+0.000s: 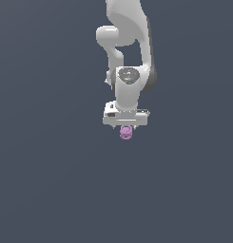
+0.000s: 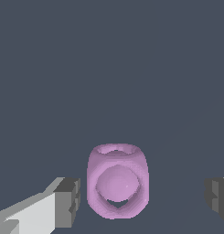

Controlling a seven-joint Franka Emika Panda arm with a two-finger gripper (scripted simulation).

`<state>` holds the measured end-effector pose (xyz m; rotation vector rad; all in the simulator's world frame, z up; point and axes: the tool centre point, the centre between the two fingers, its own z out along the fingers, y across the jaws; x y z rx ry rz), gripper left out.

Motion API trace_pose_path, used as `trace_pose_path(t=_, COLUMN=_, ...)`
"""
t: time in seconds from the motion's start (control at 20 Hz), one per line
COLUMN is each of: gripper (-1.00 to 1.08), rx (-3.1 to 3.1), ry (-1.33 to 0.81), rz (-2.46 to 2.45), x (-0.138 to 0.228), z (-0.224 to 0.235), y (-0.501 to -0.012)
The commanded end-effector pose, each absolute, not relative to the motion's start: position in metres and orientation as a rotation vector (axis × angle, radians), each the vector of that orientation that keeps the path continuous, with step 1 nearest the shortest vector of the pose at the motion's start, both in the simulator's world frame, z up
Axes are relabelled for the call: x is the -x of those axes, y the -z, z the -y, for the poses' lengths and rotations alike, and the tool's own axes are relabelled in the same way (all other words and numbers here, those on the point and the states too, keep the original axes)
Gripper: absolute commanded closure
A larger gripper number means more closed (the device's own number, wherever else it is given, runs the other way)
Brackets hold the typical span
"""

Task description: Pick up the object and move it to a goal position.

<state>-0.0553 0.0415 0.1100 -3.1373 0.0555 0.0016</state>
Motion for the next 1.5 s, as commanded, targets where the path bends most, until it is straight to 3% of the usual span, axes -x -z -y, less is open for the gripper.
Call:
trace_pose_path(t=0.0, gripper=-0.92, rx=3.139, ry=0.000, rz=-0.049, x=0.065, z=-0.048, y=-0.101)
trace_pose_path(t=1.35, gripper=-0.92, rx=3.141, ry=0.000, rz=-0.039, x=0.079, z=-0.056, y=-0.039)
trace_pose_path(t=1.4, gripper=1.08, rx=3.141, ry=0.000, rz=-0.039, x=0.079, z=-0.056, y=-0.039)
trace_pose_path(t=1.45, gripper=1.08, rx=3.141, ry=0.000, rz=-0.039, x=0.079, z=-0.056, y=-0.039)
